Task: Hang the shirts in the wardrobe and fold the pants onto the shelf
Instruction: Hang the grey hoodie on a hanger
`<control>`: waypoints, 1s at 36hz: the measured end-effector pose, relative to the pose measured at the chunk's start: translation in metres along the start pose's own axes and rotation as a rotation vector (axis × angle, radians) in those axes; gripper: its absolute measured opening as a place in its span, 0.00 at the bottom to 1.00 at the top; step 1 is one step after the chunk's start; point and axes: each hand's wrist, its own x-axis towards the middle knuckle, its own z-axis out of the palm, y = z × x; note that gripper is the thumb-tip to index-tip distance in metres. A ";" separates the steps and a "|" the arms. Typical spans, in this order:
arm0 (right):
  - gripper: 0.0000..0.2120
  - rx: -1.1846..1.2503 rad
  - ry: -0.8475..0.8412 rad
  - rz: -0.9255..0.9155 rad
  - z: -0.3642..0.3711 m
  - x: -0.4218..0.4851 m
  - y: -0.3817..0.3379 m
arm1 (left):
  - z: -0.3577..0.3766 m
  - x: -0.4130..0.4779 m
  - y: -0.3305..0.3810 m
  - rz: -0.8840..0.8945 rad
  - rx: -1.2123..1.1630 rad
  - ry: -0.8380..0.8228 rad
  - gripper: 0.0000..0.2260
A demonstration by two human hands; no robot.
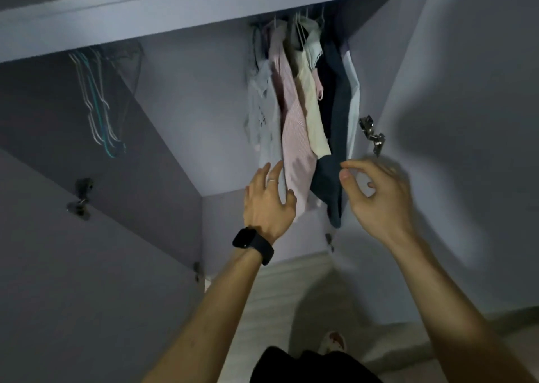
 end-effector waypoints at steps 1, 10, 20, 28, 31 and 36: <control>0.16 -0.044 -0.020 -0.008 -0.001 -0.003 0.007 | 0.005 0.001 0.002 0.015 0.025 -0.011 0.28; 0.10 -0.312 -0.028 0.079 -0.015 -0.039 0.039 | 0.030 0.013 0.001 0.148 0.219 -0.090 0.29; 0.12 -0.422 0.194 0.501 -0.023 -0.135 0.035 | 0.071 0.016 0.012 0.578 0.169 -0.376 0.29; 0.09 -0.592 0.494 0.890 -0.022 -0.267 -0.003 | 0.122 -0.050 0.042 0.965 0.183 -0.790 0.29; 0.08 -0.613 0.585 0.999 -0.021 -0.316 -0.026 | 0.134 -0.088 0.056 1.086 0.175 -0.896 0.30; 0.12 -0.524 0.761 1.354 -0.026 -0.392 -0.059 | 0.156 -0.164 0.095 1.358 0.182 -1.008 0.30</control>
